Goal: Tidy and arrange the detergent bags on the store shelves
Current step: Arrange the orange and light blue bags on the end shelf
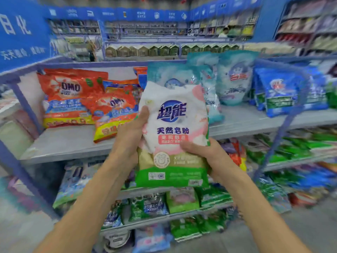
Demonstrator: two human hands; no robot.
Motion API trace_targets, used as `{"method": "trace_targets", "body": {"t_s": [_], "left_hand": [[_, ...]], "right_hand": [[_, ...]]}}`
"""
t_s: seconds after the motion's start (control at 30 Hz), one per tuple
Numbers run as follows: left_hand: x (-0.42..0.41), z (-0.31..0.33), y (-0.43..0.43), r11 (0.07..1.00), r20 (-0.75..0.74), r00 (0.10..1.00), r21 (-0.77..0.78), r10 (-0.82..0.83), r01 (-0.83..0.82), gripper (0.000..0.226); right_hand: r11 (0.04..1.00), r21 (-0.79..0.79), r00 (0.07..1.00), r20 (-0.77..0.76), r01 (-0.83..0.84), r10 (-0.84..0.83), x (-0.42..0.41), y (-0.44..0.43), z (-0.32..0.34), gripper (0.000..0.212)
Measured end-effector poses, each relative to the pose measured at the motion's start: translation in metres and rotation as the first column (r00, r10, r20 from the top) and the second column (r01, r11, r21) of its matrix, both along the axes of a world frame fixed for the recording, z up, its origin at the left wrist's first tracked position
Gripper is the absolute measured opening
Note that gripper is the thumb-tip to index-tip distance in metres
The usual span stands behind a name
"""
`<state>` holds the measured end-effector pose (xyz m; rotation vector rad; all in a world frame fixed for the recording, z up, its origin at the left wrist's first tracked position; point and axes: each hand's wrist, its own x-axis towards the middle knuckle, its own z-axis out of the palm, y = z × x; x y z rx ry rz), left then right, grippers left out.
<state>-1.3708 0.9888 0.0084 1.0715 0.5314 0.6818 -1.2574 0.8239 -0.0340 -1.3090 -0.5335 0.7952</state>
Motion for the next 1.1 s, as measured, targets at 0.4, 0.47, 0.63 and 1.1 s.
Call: {"method": "trace_targets", "body": {"t_s": [0.4, 0.47, 0.63, 1.1], "left_hand": [[0.116, -0.023, -0.209, 0.863, -0.087, 0.864, 0.058, -0.496, 0.501, 0.039], [0.135, -0.029, -0.234, 0.824, -0.130, 0.822, 0.051, -0.554, 0.564, 0.046], [0.195, -0.049, -0.275, 0.759, -0.140, 0.754, 0.024, -0.642, 0.651, 0.057], [0.365, -0.078, -0.349, 0.842, -0.102, 0.838, -0.009, -0.537, 0.539, 0.050]], "right_hand": [[0.875, 0.099, 0.876, -0.155, 0.474, -0.457, 0.053, -0.236, -0.013, 0.041], [0.856, 0.093, 0.855, -0.176, 0.508, -0.488, 0.066, -0.263, -0.016, 0.048], [0.836, 0.058, 0.831, -0.163, 0.546, -0.532, 0.117, -0.315, -0.028, 0.041], [0.867, -0.011, 0.860, -0.123, 0.498, -0.495, 0.310, -0.382, -0.048, 0.068]]}}
